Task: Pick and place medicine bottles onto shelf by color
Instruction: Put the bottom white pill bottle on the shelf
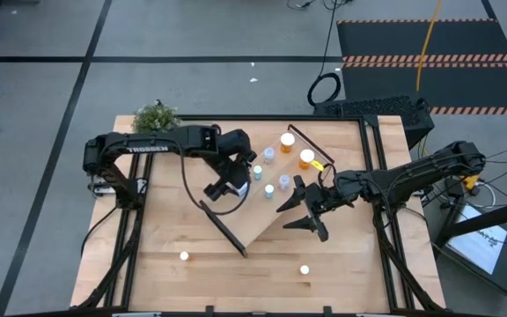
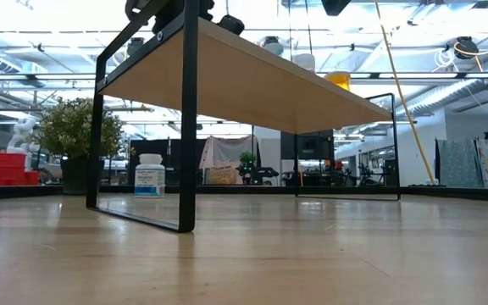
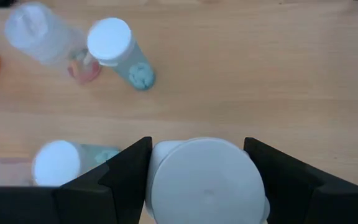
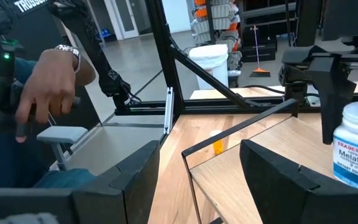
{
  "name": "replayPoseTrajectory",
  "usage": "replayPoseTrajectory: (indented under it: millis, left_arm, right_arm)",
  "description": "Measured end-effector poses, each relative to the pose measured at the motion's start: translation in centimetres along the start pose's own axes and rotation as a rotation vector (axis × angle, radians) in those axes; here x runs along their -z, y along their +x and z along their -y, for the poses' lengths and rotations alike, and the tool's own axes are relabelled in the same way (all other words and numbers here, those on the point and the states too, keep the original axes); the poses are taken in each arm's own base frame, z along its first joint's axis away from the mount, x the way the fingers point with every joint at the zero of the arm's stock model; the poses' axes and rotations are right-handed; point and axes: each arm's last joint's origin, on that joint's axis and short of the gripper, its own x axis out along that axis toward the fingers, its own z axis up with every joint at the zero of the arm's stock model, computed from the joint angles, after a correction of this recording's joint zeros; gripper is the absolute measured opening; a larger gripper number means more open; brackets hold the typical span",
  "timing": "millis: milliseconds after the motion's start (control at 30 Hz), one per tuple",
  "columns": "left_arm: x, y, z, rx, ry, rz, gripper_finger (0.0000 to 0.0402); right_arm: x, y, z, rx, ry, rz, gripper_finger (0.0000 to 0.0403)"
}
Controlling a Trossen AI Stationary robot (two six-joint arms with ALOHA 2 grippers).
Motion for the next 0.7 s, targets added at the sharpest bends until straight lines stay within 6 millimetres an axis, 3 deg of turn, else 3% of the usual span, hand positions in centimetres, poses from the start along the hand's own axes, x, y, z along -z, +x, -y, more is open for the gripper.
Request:
replayPoseTrajectory:
  millis: [367, 700]
  left_arm:
    - [0.0, -0.02, -0.1, -0.019, -0.019, -0.004, 0.025]
    - [-0.03, 0.38, 0.02, -0.054, -0.033, -0.055, 0.0302]
  right_arm:
    - [-0.02, 0.0, -0.03, -0.002, -0.003, 0.001, 0.0217]
    - [-0.01, 0.0, -0.04, -0.002, -0.003, 0.001, 0.0217]
